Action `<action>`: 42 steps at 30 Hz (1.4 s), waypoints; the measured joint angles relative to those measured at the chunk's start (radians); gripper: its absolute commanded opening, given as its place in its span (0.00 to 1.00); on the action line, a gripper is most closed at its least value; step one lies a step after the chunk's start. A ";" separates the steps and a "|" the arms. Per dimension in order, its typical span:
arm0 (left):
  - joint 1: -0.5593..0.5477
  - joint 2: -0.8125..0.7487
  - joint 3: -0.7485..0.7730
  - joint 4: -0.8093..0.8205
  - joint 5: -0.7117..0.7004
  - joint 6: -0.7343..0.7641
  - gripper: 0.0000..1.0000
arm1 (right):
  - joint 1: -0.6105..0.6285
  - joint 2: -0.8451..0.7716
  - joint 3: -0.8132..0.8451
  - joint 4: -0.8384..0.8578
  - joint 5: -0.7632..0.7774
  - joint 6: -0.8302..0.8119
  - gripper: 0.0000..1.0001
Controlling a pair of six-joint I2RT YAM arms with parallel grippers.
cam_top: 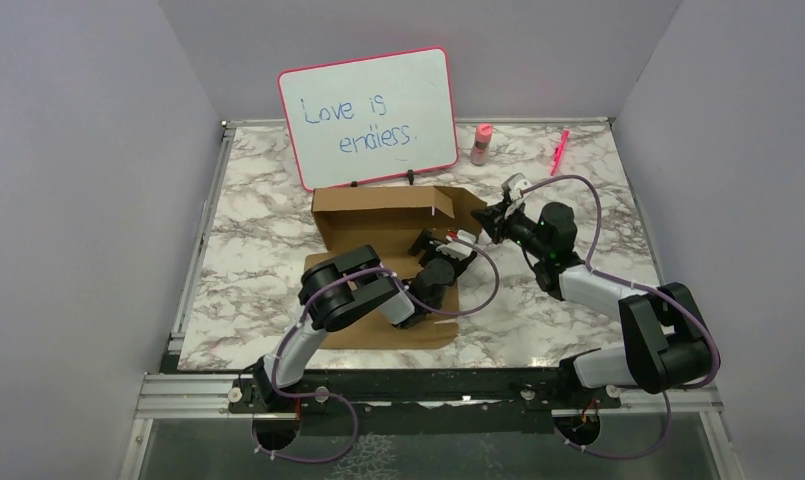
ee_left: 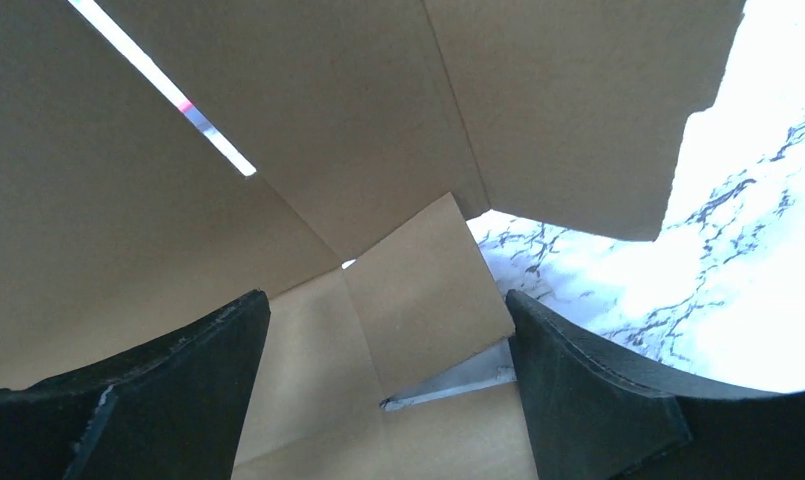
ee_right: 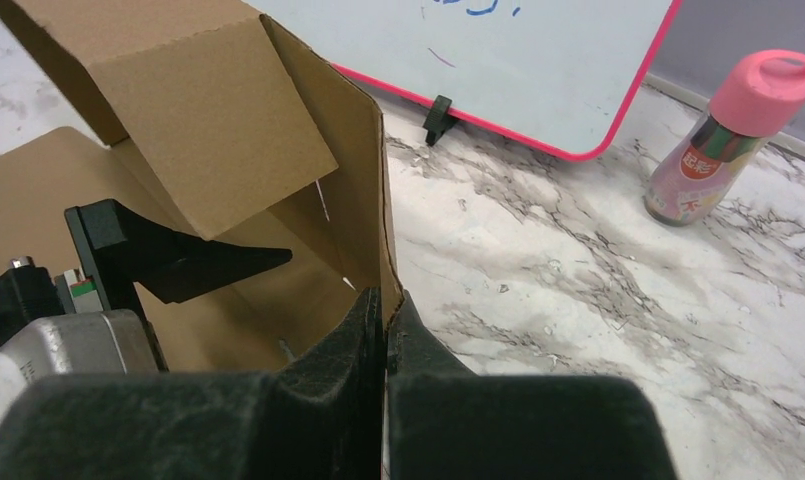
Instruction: Fold the paper box
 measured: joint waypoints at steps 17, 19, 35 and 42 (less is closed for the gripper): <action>0.064 -0.145 -0.113 -0.015 0.002 -0.181 0.76 | 0.000 -0.003 -0.002 -0.001 -0.013 0.000 0.04; 0.076 -0.159 -0.121 -0.016 0.009 -0.203 0.76 | 0.000 -0.003 -0.002 -0.001 -0.019 0.000 0.04; 0.159 -0.182 -0.224 -0.039 0.171 -0.414 0.72 | 0.048 -0.060 -0.026 -0.011 0.002 0.071 0.07; 0.203 -0.182 -0.250 -0.046 0.240 -0.515 0.62 | 0.127 -0.096 -0.080 -0.010 0.111 0.116 0.08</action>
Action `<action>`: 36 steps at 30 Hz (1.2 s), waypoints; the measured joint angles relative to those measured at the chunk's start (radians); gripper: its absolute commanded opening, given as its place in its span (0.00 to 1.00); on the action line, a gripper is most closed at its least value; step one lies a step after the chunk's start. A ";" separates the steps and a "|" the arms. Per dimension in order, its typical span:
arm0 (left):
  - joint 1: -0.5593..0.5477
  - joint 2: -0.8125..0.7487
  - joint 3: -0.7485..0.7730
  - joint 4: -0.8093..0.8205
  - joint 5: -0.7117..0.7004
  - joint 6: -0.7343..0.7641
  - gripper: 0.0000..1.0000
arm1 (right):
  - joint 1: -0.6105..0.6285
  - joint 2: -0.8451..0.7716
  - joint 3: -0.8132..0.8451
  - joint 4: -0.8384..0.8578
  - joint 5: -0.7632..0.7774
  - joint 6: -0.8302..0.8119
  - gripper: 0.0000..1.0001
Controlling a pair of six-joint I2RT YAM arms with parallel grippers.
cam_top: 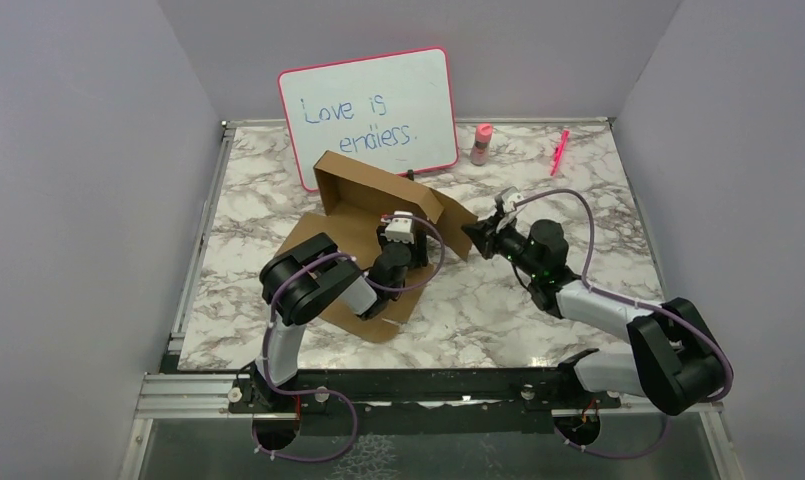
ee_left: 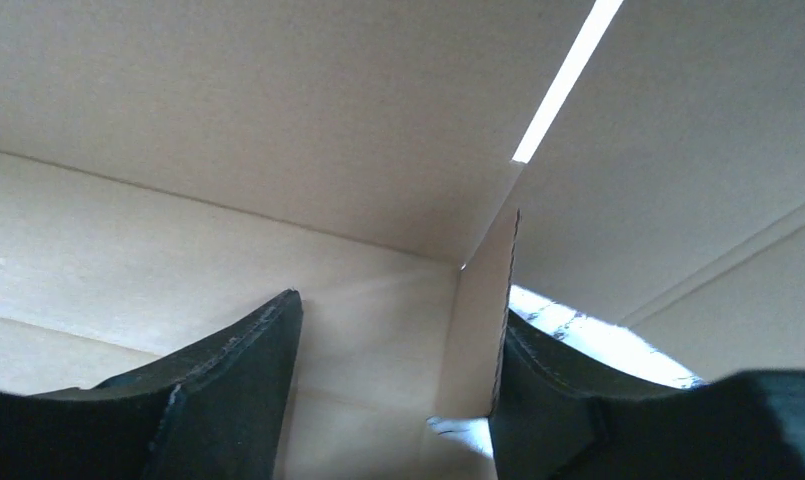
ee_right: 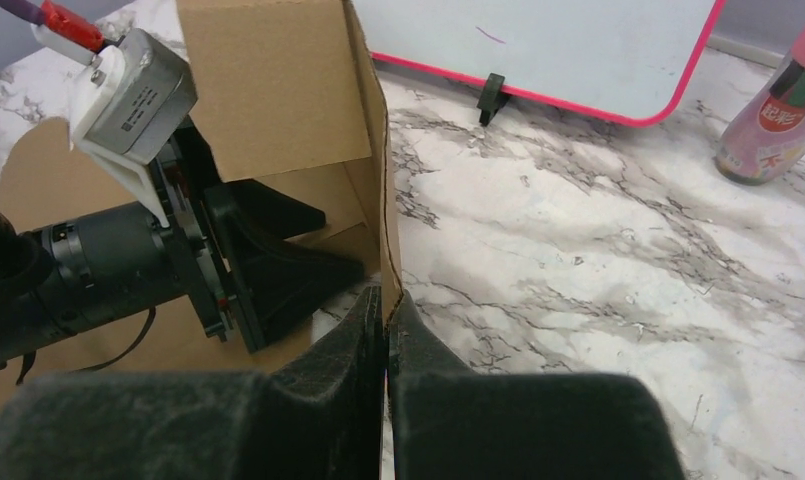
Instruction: Fold the paper box
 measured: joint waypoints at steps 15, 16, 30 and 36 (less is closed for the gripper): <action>0.014 0.003 -0.004 0.003 0.058 -0.082 0.58 | 0.216 -0.038 -0.031 -0.026 0.365 0.062 0.11; 0.018 0.002 -0.008 0.006 0.061 -0.083 0.58 | 0.217 -0.039 -0.033 -0.029 0.387 0.063 0.11; 0.040 -0.122 -0.117 -0.057 0.117 -0.074 0.69 | 0.222 -0.049 -0.043 -0.037 0.473 0.051 0.11; 0.040 -0.190 -0.151 -0.106 0.159 -0.077 0.71 | 0.222 -0.048 -0.043 -0.038 0.471 0.048 0.11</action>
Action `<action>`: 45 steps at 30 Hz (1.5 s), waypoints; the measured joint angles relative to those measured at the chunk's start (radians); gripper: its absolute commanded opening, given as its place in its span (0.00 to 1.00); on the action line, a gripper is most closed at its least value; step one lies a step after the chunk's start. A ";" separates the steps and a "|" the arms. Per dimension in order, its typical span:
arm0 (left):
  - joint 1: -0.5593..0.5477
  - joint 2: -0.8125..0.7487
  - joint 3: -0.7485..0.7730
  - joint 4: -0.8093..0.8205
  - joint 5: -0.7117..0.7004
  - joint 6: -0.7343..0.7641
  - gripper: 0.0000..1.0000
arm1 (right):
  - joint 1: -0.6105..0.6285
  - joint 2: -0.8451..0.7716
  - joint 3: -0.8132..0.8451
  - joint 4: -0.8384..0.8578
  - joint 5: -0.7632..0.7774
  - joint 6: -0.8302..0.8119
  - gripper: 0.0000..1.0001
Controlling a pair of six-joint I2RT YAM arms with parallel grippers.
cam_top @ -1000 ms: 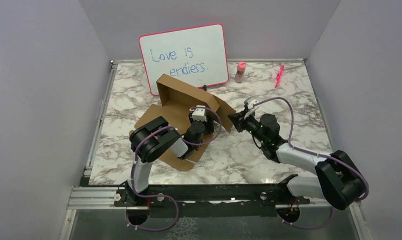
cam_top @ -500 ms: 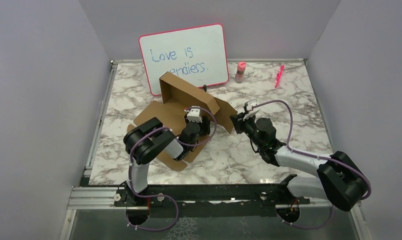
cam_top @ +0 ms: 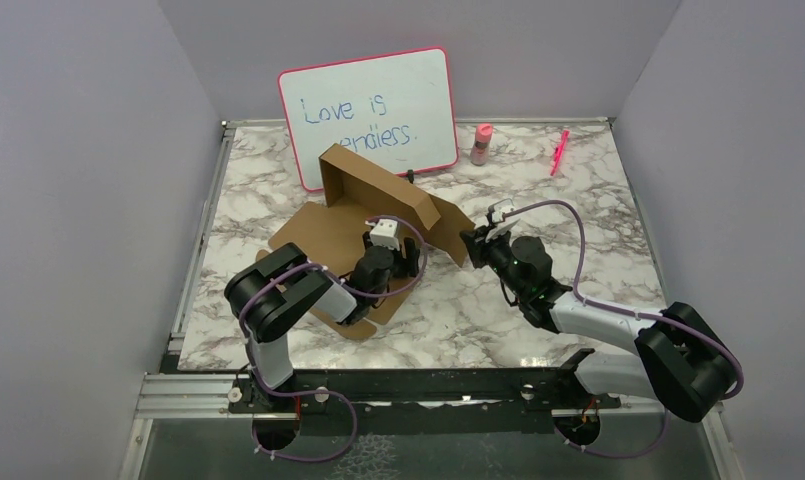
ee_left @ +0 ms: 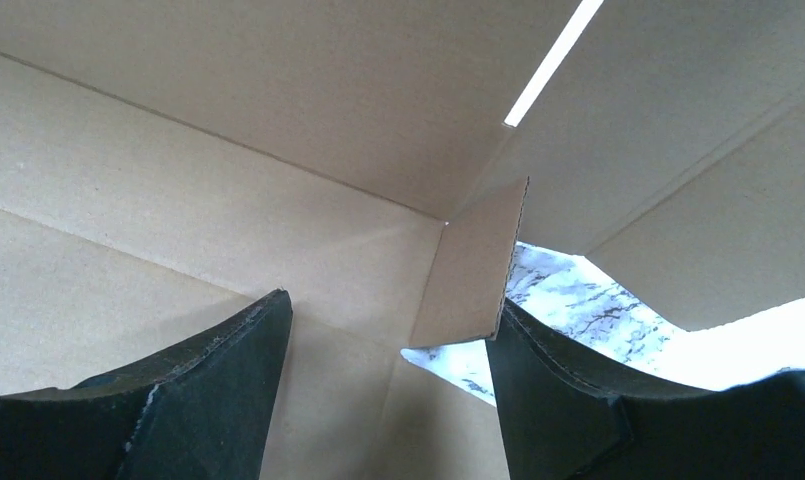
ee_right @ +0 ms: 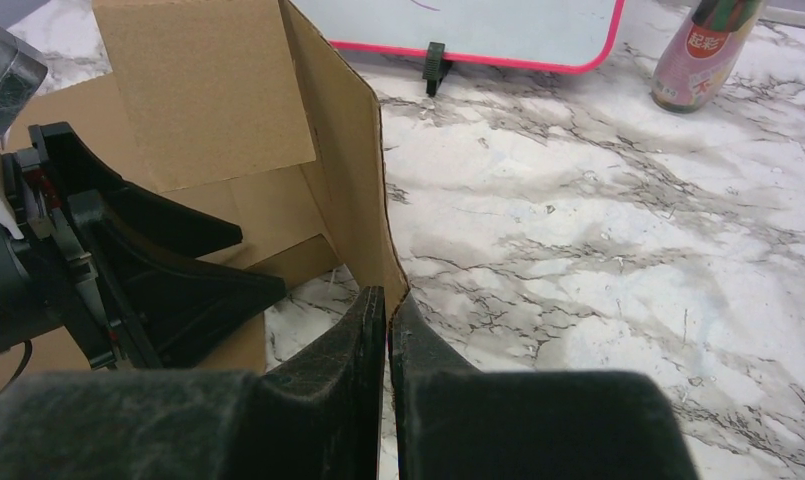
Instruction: Fold the paper box
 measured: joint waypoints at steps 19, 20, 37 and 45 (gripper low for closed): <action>0.009 0.042 0.015 0.005 0.032 -0.072 0.49 | 0.050 -0.039 0.004 -0.077 -0.038 0.058 0.15; 0.009 0.045 0.017 0.009 0.034 -0.080 0.49 | 0.054 -0.042 0.004 -0.082 -0.032 0.066 0.15; 0.002 0.073 0.047 0.018 0.073 -0.132 0.48 | 0.195 0.061 0.097 -0.111 0.045 0.229 0.42; 0.002 0.073 0.047 0.018 0.075 -0.135 0.48 | 0.196 0.097 0.110 -0.109 0.040 0.277 0.48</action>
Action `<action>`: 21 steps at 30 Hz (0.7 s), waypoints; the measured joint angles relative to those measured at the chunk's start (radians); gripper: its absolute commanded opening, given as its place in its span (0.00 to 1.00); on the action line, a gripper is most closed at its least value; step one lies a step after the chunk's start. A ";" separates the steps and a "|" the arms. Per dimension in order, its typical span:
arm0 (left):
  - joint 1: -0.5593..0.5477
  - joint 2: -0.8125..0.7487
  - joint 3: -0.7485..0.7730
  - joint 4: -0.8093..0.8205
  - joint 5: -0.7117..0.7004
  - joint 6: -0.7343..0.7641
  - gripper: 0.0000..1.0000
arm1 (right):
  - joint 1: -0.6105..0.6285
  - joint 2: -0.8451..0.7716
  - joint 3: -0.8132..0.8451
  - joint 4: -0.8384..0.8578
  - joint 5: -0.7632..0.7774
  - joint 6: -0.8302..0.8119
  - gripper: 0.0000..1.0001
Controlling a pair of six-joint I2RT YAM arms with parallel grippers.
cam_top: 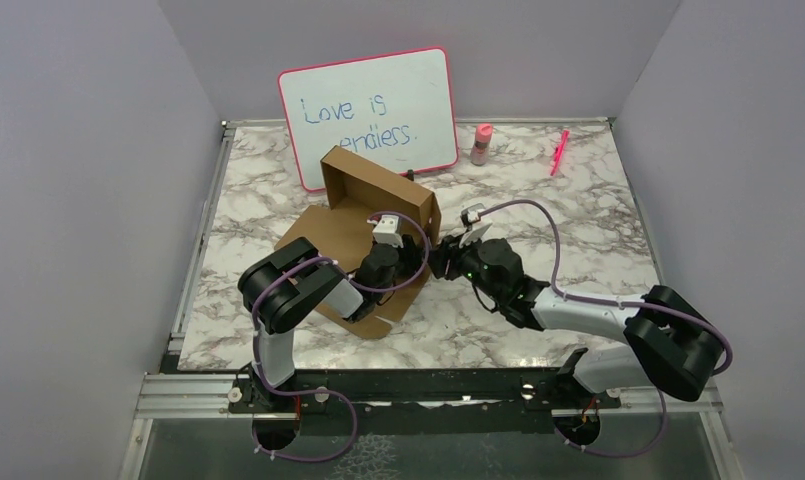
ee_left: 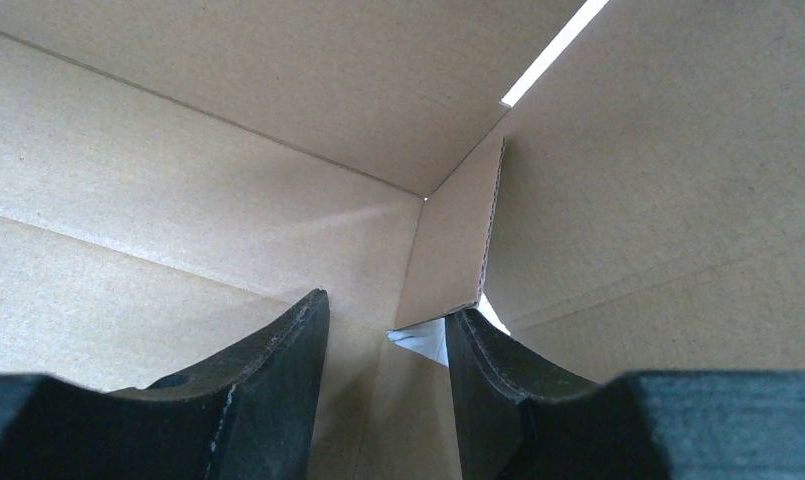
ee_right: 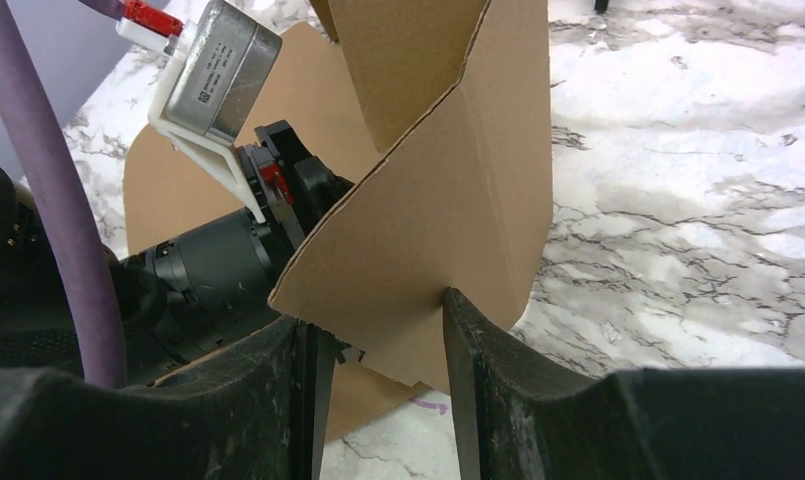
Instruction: Fold the paper box
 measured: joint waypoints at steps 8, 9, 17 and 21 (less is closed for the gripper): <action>0.000 0.000 0.000 0.000 0.000 0.000 0.48 | 0.000 0.007 0.059 -0.010 -0.012 0.043 0.49; 0.000 0.000 0.000 0.000 0.000 0.000 0.48 | 0.000 0.007 0.067 -0.010 -0.012 0.043 0.49; 0.000 0.000 0.000 0.000 0.001 0.001 0.51 | 0.000 0.066 0.060 0.060 -0.039 0.043 0.49; -0.001 -0.002 0.000 0.000 0.002 0.002 0.55 | 0.000 0.091 0.026 0.084 -0.063 0.043 0.52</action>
